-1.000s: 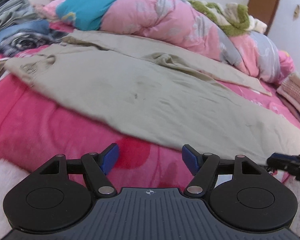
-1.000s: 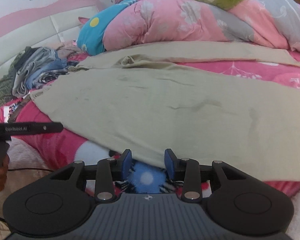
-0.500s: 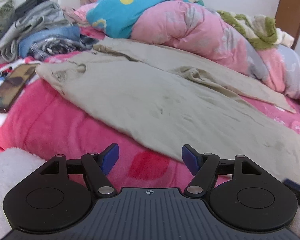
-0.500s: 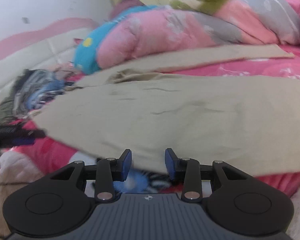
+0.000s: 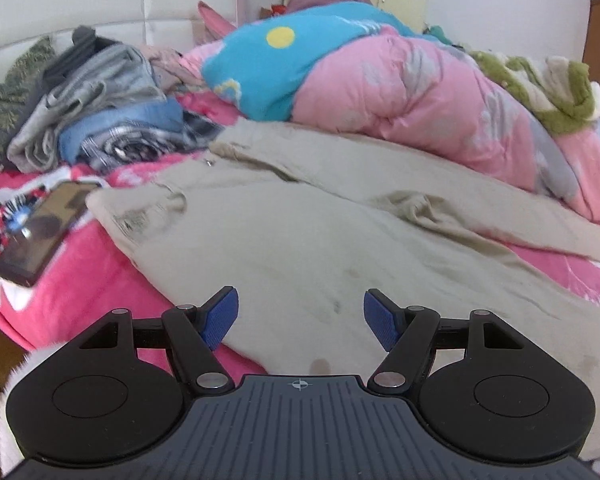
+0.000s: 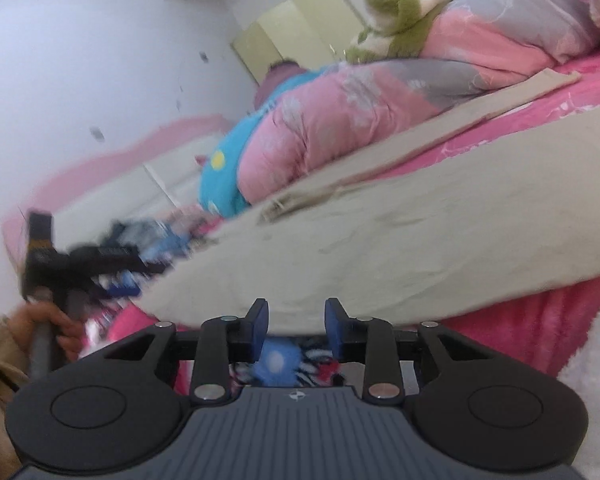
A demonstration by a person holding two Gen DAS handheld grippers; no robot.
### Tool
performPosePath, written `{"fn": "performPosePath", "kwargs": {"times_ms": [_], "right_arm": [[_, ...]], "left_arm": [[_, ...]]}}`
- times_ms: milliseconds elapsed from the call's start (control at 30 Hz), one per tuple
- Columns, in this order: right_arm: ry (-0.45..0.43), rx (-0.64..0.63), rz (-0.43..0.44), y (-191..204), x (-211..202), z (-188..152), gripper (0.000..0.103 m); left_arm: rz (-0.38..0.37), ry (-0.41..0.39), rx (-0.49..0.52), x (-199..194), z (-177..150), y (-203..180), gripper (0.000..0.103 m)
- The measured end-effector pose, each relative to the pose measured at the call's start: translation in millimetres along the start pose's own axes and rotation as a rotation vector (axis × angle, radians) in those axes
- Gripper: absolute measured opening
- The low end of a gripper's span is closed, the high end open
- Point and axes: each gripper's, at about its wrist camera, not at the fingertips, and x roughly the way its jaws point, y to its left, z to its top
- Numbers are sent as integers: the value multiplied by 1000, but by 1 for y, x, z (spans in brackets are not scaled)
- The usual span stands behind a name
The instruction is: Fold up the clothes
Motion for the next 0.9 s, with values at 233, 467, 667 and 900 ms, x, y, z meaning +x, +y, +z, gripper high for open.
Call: {"fn": "performPosePath", "kwargs": {"times_ms": [233, 467, 667, 900], "right_arm": [[15, -90, -5, 21, 13, 6, 32], [30, -182, -80, 49, 51, 37, 32], [64, -344, -34, 102, 112, 99, 33], [354, -489, 236, 188, 285, 136, 40]], "left_arm": [[14, -10, -7, 32, 43, 30, 71], [-45, -82, -47, 87, 51, 47, 71], [-117, -80, -136, 118, 30, 63, 71], [-202, -119, -188, 117, 20, 79, 71]]}}
